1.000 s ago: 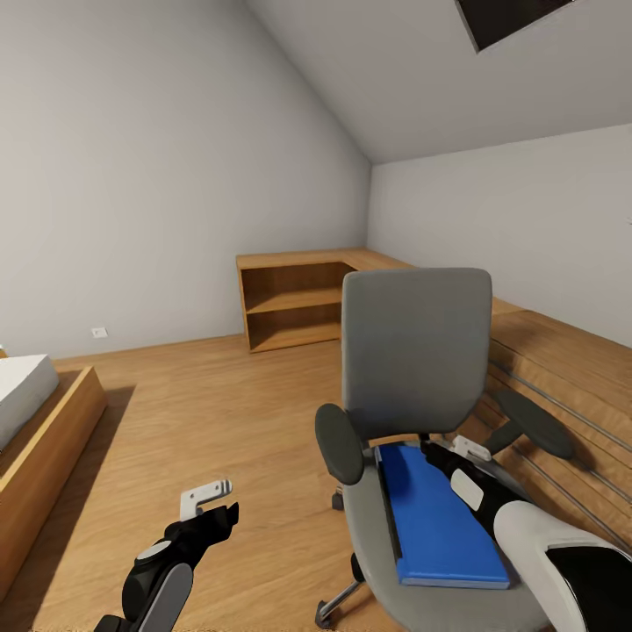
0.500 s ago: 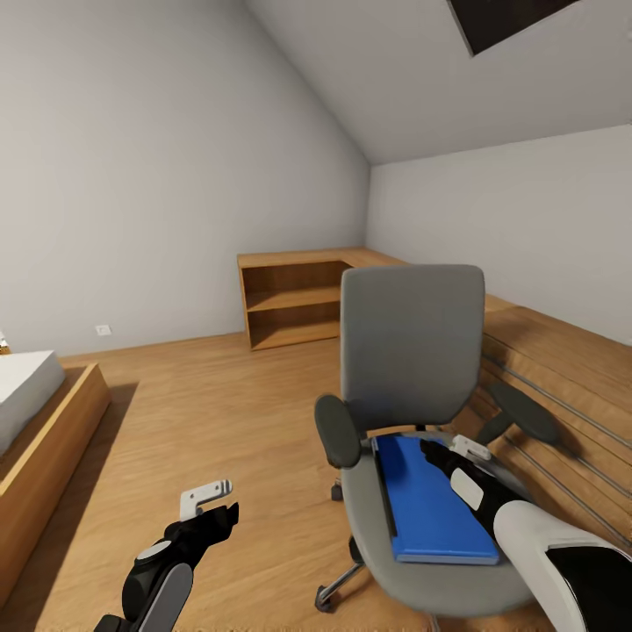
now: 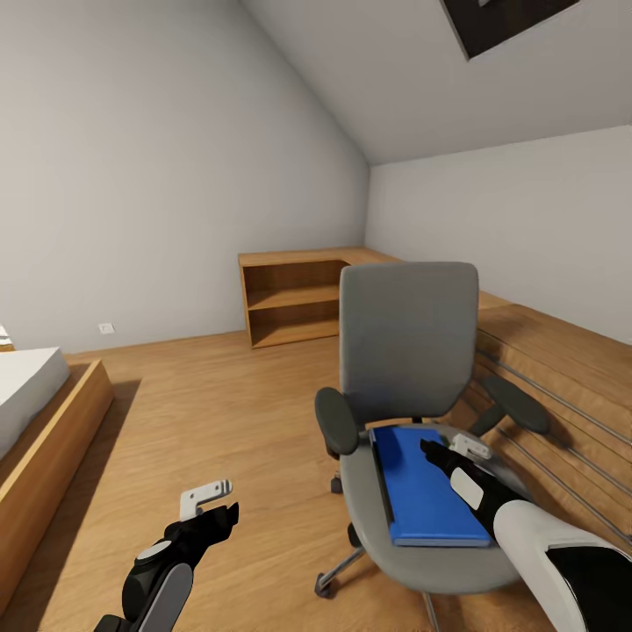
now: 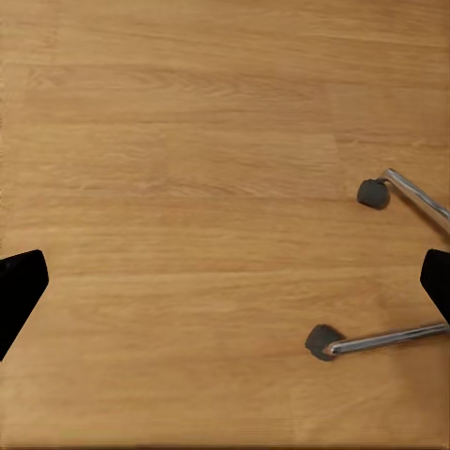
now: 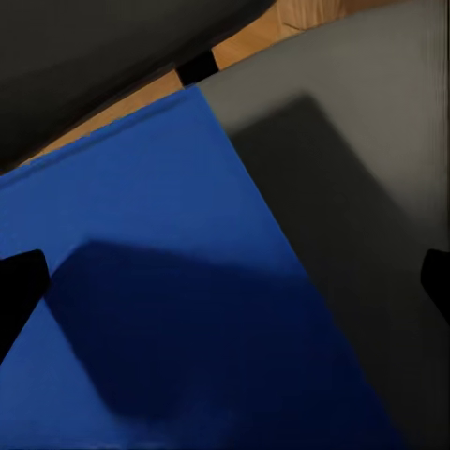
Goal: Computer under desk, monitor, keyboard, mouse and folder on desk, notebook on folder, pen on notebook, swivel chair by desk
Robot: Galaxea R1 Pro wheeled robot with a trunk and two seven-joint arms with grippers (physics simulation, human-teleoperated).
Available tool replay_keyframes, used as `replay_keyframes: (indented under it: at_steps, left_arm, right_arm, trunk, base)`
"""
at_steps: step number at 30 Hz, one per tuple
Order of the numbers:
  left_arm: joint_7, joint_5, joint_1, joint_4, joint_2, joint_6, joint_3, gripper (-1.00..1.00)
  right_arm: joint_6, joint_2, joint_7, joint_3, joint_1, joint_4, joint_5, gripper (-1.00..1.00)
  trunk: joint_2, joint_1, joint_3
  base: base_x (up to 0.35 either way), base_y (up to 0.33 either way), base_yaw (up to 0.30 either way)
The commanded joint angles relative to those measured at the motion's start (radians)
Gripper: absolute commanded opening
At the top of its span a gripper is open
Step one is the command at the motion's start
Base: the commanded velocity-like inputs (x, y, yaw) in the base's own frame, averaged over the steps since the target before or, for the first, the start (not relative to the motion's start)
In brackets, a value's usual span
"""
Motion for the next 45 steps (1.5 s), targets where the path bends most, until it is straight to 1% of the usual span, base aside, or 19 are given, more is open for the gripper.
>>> replay_keyframes:
  at_steps: [1,21,42,45]
  left_arm:
    - [0.010,0.010,-0.001,-0.001,0.001,0.001,-0.002,1.00]
    - [0.010,0.010,-0.001,-0.001,0.001,0.001,-0.002,1.00]
    - [0.010,0.010,-0.001,-0.001,0.001,0.001,-0.004,1.00]
    - [0.010,0.010,-0.001,-0.001,0.001,0.001,-0.004,1.00]
  right_arm:
    - [-0.003,0.000,-0.004,0.000,0.000,0.049,-0.011,1.00]
    - [-0.003,0.000,-0.004,0.000,0.000,0.049,-0.011,1.00]
    - [-0.003,0.000,-0.004,0.000,0.000,0.049,-0.011,1.00]
    - [-0.003,0.000,-0.004,0.000,0.000,0.048,-0.011,1.00]
  trunk:
    - [0.000,0.000,-0.001]
    - [0.000,0.000,-0.001]
    - [0.147,-0.081,0.065]
    - [0.147,-0.081,0.065]
  base:
    - [-0.049,0.000,0.000]
    - [-0.006,0.000,0.000]
    - [0.000,0.000,0.000]
    - [0.000,0.000,0.000]
